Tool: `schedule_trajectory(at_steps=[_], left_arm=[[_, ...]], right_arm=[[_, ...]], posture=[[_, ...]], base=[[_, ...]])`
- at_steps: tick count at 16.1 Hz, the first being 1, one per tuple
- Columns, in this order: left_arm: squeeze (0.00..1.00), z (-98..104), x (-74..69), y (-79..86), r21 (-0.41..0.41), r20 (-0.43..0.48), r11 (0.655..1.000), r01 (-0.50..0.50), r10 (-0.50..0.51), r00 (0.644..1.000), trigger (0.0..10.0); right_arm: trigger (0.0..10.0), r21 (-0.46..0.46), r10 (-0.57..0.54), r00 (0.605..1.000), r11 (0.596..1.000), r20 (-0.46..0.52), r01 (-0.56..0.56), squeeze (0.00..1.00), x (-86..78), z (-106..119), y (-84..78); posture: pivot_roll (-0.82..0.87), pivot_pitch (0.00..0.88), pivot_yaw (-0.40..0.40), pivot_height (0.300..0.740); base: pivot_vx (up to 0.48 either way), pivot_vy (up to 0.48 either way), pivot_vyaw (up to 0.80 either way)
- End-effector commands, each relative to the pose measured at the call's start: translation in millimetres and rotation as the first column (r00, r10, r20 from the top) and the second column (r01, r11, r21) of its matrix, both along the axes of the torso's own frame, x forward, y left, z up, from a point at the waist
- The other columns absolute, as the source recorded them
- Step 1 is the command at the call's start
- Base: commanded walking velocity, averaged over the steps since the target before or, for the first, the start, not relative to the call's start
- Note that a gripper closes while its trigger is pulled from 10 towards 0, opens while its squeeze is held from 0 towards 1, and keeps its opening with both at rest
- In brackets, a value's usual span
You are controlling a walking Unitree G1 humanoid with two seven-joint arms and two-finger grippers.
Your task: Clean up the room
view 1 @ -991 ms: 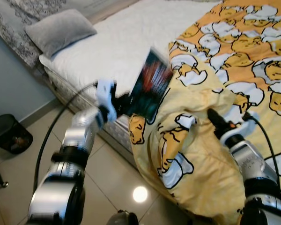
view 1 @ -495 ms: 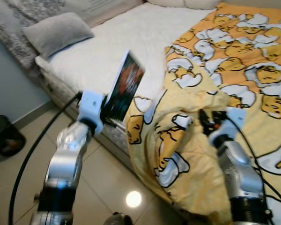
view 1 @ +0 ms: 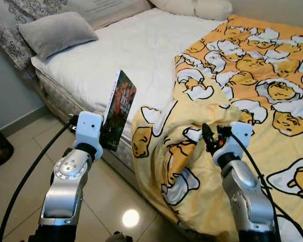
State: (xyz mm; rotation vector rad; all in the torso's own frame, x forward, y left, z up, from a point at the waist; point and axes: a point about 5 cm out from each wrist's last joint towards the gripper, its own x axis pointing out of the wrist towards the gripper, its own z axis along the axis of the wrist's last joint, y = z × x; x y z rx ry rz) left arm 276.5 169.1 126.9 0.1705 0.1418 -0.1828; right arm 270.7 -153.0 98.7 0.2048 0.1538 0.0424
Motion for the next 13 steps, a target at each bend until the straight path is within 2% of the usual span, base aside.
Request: schedule_trajectory(at_steps=[1, 7, 13], left_arm=[[0.00, 12.1, 0.6, -2.6, 0.007, 0.050, 1.000, -0.002, 0.002, 0.999, 10.0], [0.00, 12.1, 2.8, -4.8, 0.018, 0.021, 1.000, 0.026, -0.026, 0.999, 10.0], [0.00, 8.0, -2.7, -3.7, -0.008, 0.000, 1.000, 0.021, -0.021, 1.000, 10.0]], right_arm=[[10.0, -0.005, -0.022, 1.000, 1.000, -0.012, 0.022, 0.00, -2.8, 0.9, -2.6], [10.0, 0.005, -0.049, 0.997, 0.999, -0.052, 0.049, 0.00, -10.4, -3.4, -4.8], [10.0, 0.020, -0.056, 0.996, 0.998, -0.076, 0.058, 0.00, -15.3, -5.1, -4.0]], posture=[[-0.06, 0.000, 0.062, 0.740], [-0.07, 0.000, 0.098, 0.740], [-0.07, 0.000, 0.086, 0.740]], base=[[0.000, 0.315, -0.45], [0.000, 0.381, -0.79], [0.000, 0.386, -0.80]])
